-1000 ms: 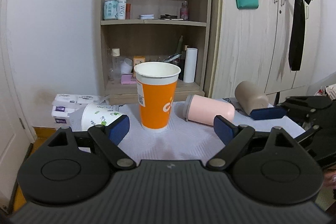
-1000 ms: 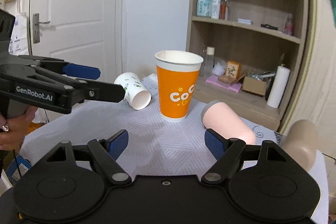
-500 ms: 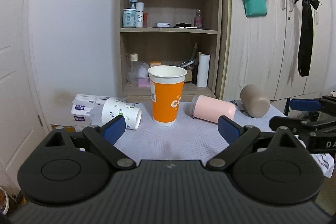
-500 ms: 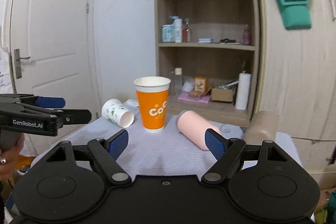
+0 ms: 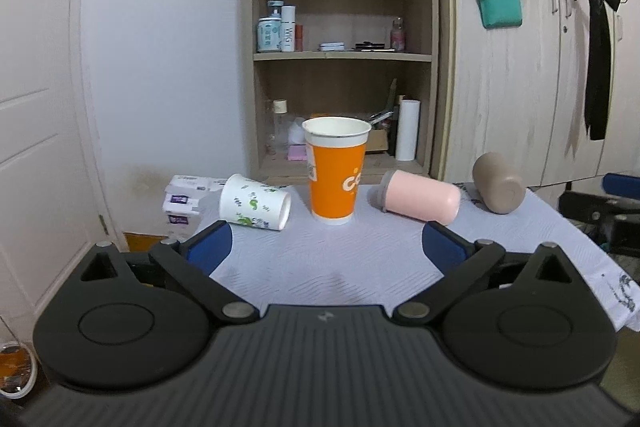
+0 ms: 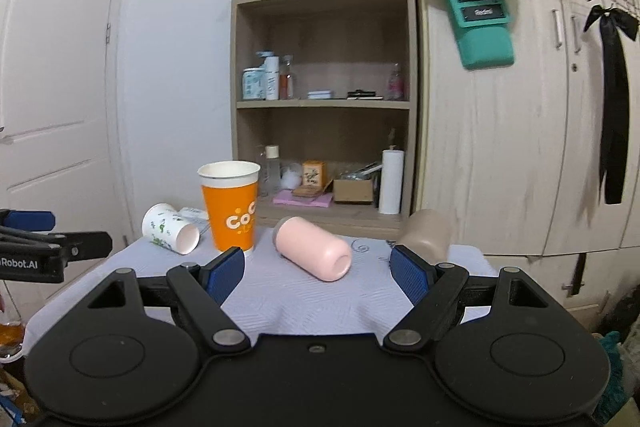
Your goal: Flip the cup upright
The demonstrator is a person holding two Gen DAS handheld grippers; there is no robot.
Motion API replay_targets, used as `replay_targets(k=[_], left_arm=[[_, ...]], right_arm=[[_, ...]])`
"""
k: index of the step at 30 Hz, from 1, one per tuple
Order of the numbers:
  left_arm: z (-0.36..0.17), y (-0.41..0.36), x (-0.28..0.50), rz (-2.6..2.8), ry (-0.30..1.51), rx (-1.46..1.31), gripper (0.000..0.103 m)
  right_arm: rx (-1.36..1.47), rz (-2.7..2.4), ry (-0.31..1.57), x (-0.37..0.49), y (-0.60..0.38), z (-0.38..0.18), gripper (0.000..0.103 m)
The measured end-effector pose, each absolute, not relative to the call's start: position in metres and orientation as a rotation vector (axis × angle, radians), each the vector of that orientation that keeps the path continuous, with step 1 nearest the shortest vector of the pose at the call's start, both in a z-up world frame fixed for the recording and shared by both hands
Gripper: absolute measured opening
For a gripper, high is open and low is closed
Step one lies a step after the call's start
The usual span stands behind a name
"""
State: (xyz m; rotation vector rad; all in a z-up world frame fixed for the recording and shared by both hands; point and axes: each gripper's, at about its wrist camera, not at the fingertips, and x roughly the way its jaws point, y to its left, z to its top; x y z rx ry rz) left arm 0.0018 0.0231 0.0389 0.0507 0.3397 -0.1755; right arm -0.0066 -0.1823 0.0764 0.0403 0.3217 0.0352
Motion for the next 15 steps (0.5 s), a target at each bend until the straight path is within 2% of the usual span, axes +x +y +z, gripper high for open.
replay_targets(k=[5,15], left_arm=[[0.0376,0.0245,0.0007,-0.158,0.354,0.044,0.103],[0.0322,0.0270,0.0027,-0.121,0.419,0.042,0.103]], right_arm=[[0.034,0.007,0.325,-0.0135,-0.1807,0.0764,0.085],[0.036,-0.073,0.377,-0.0157,-0.1789,0.0725,0.099]])
